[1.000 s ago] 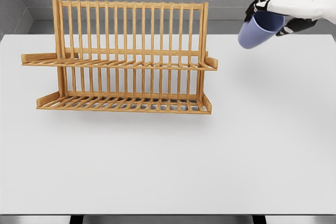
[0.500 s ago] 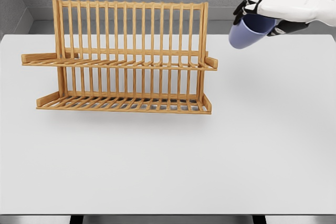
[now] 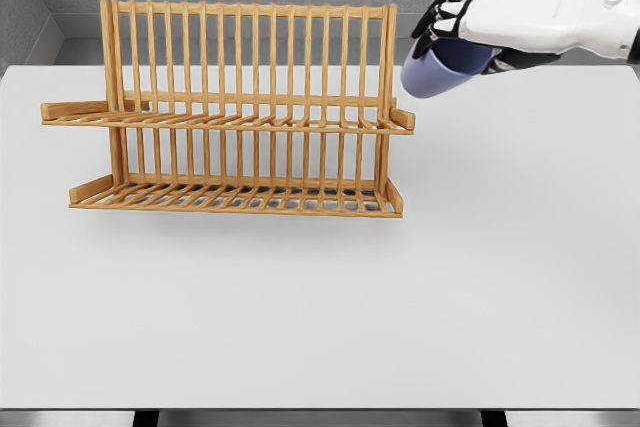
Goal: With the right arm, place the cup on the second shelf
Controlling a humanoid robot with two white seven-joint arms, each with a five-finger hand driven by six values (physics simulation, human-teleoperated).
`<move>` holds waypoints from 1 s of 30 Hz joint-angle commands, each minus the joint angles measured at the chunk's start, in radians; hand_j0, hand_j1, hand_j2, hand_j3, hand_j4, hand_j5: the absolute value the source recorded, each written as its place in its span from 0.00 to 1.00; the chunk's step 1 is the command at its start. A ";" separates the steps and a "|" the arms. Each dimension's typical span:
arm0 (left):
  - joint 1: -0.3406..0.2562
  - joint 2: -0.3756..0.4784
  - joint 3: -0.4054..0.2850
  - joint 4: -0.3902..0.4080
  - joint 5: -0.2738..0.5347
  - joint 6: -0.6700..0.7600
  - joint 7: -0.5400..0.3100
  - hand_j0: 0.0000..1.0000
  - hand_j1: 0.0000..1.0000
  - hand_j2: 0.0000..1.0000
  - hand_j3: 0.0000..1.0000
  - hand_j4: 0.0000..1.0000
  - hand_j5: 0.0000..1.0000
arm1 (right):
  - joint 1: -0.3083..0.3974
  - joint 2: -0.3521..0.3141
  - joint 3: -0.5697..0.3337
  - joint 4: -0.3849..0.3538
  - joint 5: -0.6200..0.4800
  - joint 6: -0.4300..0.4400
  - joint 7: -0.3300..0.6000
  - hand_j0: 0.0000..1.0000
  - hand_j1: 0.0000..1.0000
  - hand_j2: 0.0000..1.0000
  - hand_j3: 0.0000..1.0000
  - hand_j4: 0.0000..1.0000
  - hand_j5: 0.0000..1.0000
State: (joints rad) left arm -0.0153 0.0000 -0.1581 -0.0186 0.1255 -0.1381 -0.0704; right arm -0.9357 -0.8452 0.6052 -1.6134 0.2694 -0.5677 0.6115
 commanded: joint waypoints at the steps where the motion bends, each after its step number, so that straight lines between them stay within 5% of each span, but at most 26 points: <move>1: 0.000 0.000 0.000 0.000 0.000 0.000 0.000 1.00 1.00 1.00 1.00 1.00 1.00 | 0.000 0.003 -0.001 -0.008 -0.004 0.005 -0.001 0.65 0.65 0.65 0.65 0.65 0.65; 7: 0.000 0.000 0.000 0.000 0.000 0.000 0.000 1.00 1.00 1.00 1.00 1.00 1.00 | 0.002 0.023 0.002 -0.056 -0.004 0.006 -0.001 0.65 0.65 0.65 0.65 0.65 0.65; 30: 0.000 0.000 0.000 0.000 0.000 0.000 0.000 1.00 1.00 1.00 1.00 1.00 1.00 | 0.005 0.144 0.045 -0.059 0.002 0.098 -0.001 0.65 0.65 0.65 0.65 0.65 0.65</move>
State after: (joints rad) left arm -0.0153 0.0000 -0.1581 -0.0184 0.1255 -0.1381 -0.0704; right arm -0.9296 -0.7158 0.6376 -1.6716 0.2747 -0.4856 0.6115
